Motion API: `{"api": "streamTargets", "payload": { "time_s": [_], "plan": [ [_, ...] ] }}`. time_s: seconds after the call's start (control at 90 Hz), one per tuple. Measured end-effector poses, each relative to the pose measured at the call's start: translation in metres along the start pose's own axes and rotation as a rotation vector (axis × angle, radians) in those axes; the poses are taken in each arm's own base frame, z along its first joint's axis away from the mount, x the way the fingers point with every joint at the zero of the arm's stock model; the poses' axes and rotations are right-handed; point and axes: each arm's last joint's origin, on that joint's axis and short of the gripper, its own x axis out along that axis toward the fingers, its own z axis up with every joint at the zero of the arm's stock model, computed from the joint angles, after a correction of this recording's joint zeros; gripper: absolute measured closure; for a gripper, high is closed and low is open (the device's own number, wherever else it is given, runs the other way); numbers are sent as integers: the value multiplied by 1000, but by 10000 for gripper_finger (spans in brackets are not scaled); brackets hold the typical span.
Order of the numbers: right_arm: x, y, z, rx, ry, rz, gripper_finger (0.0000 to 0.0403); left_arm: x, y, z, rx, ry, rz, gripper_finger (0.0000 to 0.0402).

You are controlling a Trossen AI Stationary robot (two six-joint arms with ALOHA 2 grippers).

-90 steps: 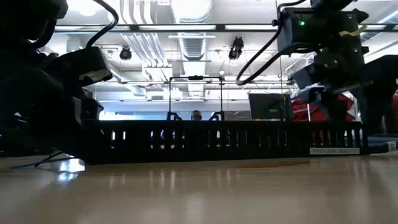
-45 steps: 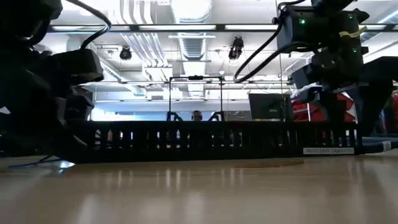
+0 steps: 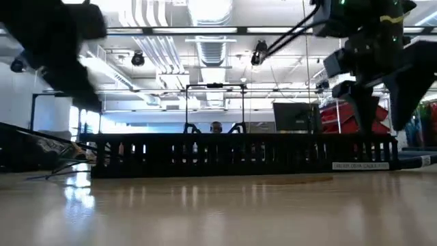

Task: Ziptie cables
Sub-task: Close the black cable duct

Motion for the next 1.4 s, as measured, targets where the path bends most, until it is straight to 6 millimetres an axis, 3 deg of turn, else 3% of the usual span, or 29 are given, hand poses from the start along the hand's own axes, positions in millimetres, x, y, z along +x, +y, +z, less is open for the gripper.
{"api": "streamTargets", "payload": {
  "time_s": [0.122,0.233,0.578,0.678,0.867,1.144,1.289,1.4],
  "plan": [
    [-10,-2,-3,24,-59,-59,104,12,-13,17,69,-175,21,152],
    [-17,-3,-5,46,-98,-127,116,39,-22,34,52,-218,19,144],
    [-38,-3,0,-1,-354,-148,165,161,-44,105,160,-219,17,64],
    [-43,-3,-1,-6,-392,-162,179,199,-53,123,198,-222,15,56],
    [-46,-3,-8,-15,-406,-162,200,249,-67,145,207,-223,-74,54],
    [-43,-3,-12,-4,-397,-159,207,288,-83,151,232,-220,-87,54],
    [-39,-4,-15,-6,-385,-160,210,294,-82,146,239,-186,-79,60],
    [-38,-4,-15,-6,-391,-159,213,294,-81,144,243,-179,-78,88]
  ]
}}
